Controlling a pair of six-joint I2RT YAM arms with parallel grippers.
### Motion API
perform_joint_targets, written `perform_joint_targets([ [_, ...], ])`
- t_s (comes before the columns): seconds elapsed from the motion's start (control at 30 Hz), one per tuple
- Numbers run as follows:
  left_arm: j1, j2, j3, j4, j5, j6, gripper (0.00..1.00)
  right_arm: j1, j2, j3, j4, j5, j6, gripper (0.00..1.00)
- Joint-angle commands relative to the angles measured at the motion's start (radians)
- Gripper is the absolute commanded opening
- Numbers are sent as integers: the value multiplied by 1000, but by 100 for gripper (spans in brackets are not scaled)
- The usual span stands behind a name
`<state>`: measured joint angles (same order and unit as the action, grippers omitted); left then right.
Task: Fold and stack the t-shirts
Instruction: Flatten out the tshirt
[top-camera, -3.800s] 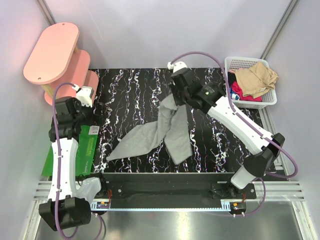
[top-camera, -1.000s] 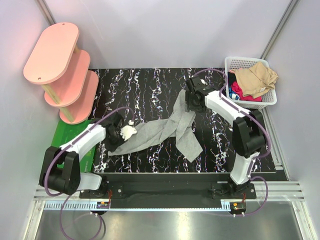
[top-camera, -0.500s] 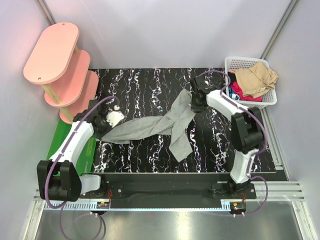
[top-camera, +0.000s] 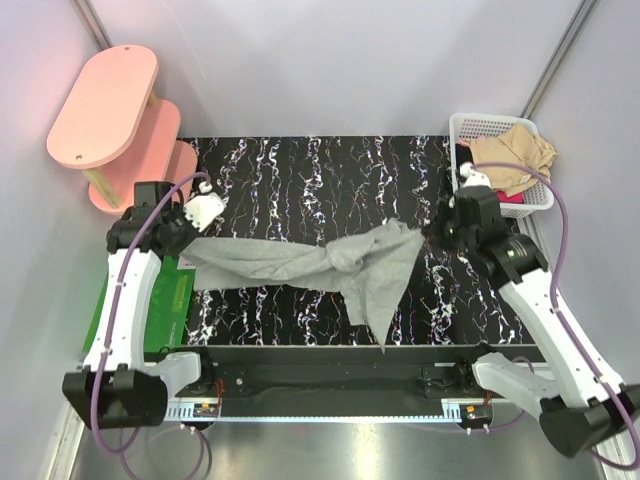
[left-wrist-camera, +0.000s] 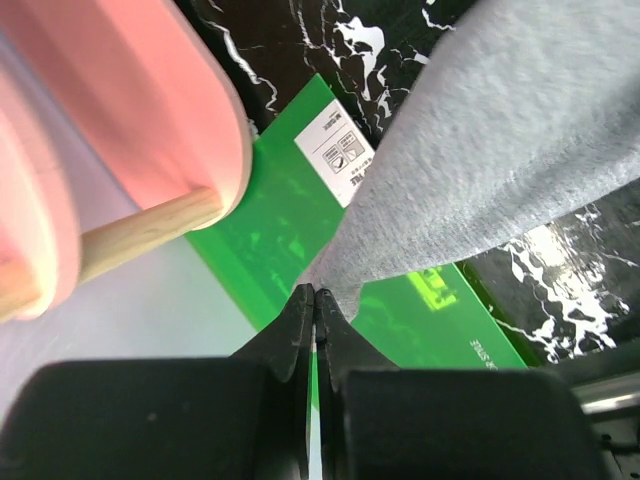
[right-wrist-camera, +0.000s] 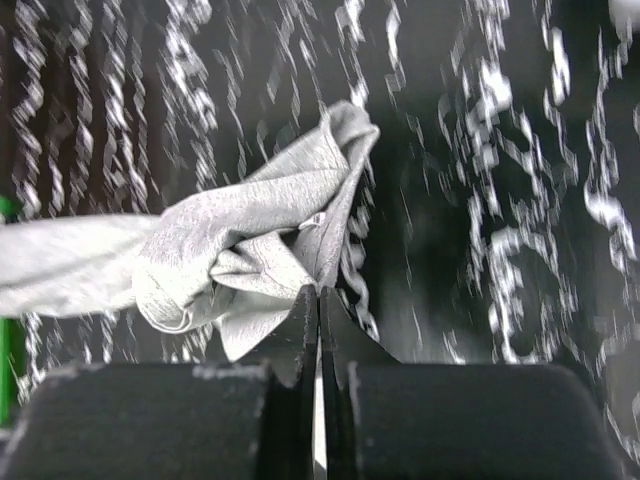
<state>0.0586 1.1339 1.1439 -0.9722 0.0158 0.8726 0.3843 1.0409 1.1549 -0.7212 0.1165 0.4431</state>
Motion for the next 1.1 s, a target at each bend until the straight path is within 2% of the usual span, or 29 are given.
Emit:
perform_joint_targets([
  [0.0,3,-83,30,-66,50,28,0,2,-68,-104,-162,-11,48,5],
  [0.03,3,-91,13,-66,50,26,0,2,-70,-138,-165,-11,51,15],
  [0.07,3,-91,4,-68,52,23,0,2,-68,-150,-164,-3,66,29],
  [0.13,3,-80,-19,-65,55,16,0,2,-33,-155,-153,-3,74,30],
  [0.17,3,-77,-21,-65,56,11,0,4,-15,-144,-150,-2,88,45],
  [0.2,3,-72,-22,-66,62,6,0,2,22,-130,-138,-9,91,54],
  [0.23,3,-66,-24,-68,64,2,0,2,39,-97,-127,-43,89,56],
  [0.33,3,-65,-26,-66,67,0,0,4,94,-60,-63,-147,100,53],
  [0.4,3,-66,-30,-66,67,2,0,7,134,-64,17,-230,127,44],
  [0.43,3,-68,-32,-66,65,0,0,11,148,-90,47,-304,141,43],
  [0.5,4,-65,-38,-66,72,-1,0,37,200,-119,121,-359,175,43],
  [0.63,3,-51,-50,-63,81,-6,0,181,286,-202,215,-437,219,44],
  [0.7,3,-36,-53,-59,84,-6,0,235,332,-219,272,-454,249,47],
  [0.87,3,-16,-52,-49,85,-14,0,381,389,-218,269,-442,241,49],
  [1.07,3,-6,-70,-34,85,-17,0,401,363,-285,255,-420,246,49],
])
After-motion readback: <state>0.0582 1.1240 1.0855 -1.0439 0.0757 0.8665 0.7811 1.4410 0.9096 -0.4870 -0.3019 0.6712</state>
